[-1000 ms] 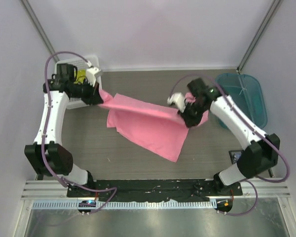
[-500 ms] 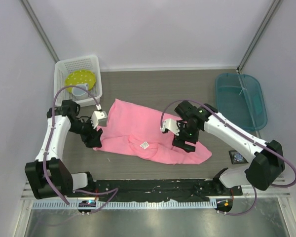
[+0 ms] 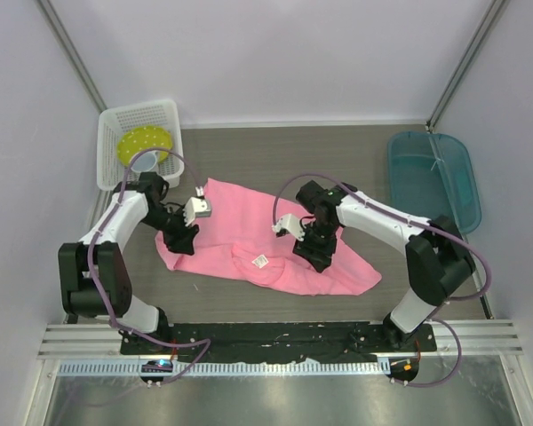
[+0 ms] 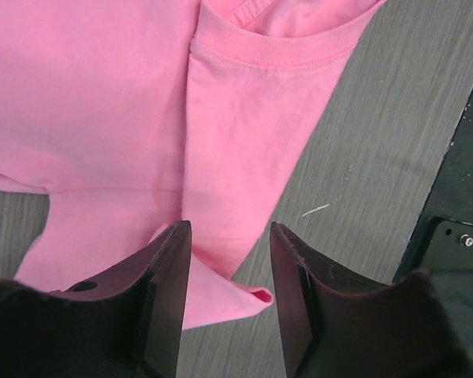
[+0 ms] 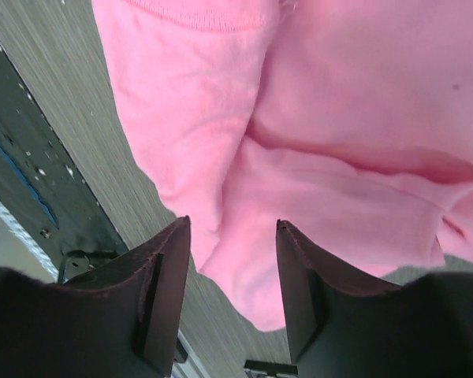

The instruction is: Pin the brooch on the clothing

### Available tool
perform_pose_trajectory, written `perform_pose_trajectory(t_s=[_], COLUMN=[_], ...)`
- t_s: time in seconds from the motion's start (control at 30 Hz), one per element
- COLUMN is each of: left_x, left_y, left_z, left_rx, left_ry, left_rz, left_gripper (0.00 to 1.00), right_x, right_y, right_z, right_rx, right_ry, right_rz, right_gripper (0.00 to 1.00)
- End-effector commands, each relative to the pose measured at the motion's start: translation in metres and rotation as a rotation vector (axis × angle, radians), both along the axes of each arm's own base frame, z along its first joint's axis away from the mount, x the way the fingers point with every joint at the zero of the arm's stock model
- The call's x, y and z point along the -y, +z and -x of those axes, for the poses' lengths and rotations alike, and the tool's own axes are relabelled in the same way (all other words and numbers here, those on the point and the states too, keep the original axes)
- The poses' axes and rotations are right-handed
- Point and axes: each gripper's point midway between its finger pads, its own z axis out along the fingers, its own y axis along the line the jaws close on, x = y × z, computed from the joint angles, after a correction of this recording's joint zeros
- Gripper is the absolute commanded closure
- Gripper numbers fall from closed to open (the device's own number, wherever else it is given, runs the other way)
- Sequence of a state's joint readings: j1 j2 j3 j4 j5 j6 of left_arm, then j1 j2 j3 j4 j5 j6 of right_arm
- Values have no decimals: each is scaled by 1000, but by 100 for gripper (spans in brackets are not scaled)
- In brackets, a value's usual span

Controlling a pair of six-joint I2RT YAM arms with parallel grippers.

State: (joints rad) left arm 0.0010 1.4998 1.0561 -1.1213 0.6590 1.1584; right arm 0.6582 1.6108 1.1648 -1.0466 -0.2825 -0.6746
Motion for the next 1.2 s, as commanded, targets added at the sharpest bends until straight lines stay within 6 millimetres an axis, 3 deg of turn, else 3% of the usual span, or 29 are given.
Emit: perform_pose_trajectory(t_s=[0.0, 0.17, 0.5, 0.77, 1.0, 1.1, 1.17], left_x=[6, 4, 4, 4, -9, -16, -17], left_y=[5, 0, -13, -16, -33, -41, -43], left_z=[-22, -24, -16, -18, -20, -25, -27], left_rx=[87, 84, 66, 52, 28, 34, 35], left_ry=[-21, -22, -43, -39, -19, 8, 12], left_rz=[0, -12, -44, -62, -148, -189, -197], left_gripper=[51, 48, 46, 42, 40, 38, 38], right_x=[-32, -27, -1, 4, 7, 11, 12], right_y=[-1, -21, -20, -30, -32, -35, -35], right_z=[-8, 0, 14, 26, 31, 33, 34], right_rx=[-46, -119, -202, -260, -269, -270, -272], right_ry=[-56, -79, -142, -141, -141, -134, -127], right_rz=[-106, -65, -54, -39, -29, -16, -15], right_gripper=[48, 52, 48, 48, 51, 61, 75])
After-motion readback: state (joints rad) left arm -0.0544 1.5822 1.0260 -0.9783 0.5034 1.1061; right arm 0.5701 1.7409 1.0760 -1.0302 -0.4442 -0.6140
